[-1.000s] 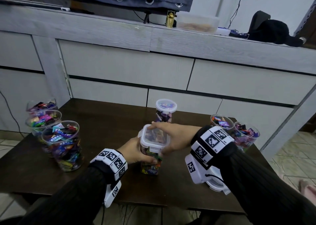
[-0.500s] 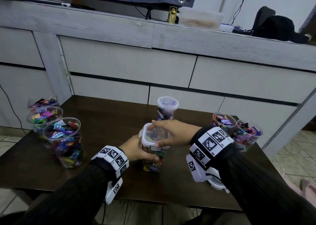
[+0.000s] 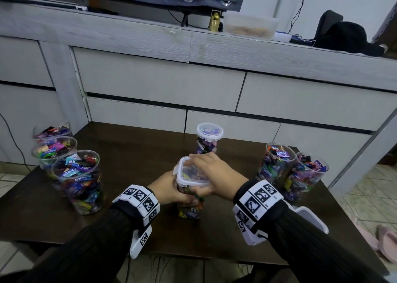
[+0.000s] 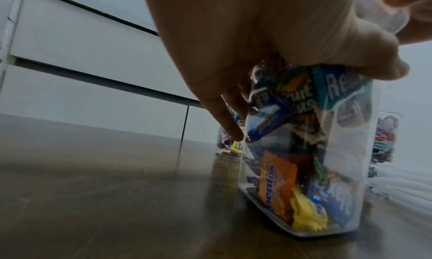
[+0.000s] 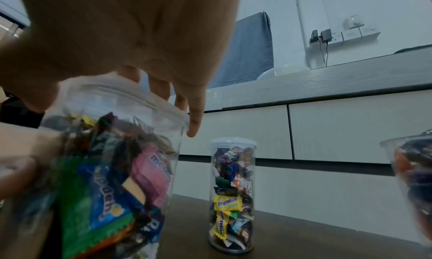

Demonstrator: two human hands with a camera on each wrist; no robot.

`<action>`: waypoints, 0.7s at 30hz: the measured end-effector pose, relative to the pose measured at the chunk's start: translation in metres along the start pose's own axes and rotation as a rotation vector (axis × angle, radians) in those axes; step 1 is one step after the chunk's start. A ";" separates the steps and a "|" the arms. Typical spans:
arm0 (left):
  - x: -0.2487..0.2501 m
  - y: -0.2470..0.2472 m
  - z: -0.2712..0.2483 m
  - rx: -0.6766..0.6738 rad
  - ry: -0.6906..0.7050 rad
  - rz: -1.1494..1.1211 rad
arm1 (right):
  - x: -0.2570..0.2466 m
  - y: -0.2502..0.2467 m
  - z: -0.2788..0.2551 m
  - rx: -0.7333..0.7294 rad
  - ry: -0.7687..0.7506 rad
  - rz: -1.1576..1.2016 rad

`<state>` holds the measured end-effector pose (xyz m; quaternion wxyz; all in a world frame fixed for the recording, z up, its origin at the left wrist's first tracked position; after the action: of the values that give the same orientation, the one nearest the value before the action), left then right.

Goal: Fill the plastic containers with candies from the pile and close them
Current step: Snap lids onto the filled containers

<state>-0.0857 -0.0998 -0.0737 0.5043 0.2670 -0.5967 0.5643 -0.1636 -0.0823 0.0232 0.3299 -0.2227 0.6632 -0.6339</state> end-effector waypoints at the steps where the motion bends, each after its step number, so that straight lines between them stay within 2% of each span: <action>1: 0.001 0.000 0.000 0.003 0.010 0.015 | 0.000 0.002 0.001 0.015 -0.010 -0.019; 4: 0.004 -0.001 0.001 -0.003 0.015 0.011 | 0.005 0.002 0.000 0.033 -0.035 0.048; 7: 0.001 -0.002 0.000 -0.001 -0.008 -0.025 | 0.023 -0.002 -0.002 0.032 -0.003 0.360; 10: -0.002 -0.002 -0.002 -0.007 -0.039 -0.029 | 0.054 -0.006 -0.003 0.060 0.111 0.630; 13: -0.004 -0.001 -0.002 -0.017 -0.078 -0.005 | 0.083 -0.004 -0.007 0.102 0.255 0.644; 15: -0.001 -0.001 -0.002 0.013 -0.084 0.092 | 0.095 -0.003 -0.010 0.138 0.321 0.661; 18: 0.004 -0.003 -0.005 0.154 -0.135 0.317 | 0.102 -0.005 -0.014 0.167 0.341 0.814; 21: 0.006 0.001 -0.008 0.243 -0.183 0.415 | 0.101 -0.010 -0.016 0.167 0.376 0.714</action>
<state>-0.0860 -0.0905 -0.0698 0.2859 0.2476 -0.6095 0.6968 -0.2455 -0.1449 0.0172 0.4191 0.1688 0.6939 -0.5608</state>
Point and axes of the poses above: each hand's wrist, its own z-axis towards the middle knuckle, its own y-axis out of the palm, x = y × z, the point moved 10 cm from there along z, towards the middle knuckle, and after that the axes turned 8 degrees about y, right-handed, at the moved point
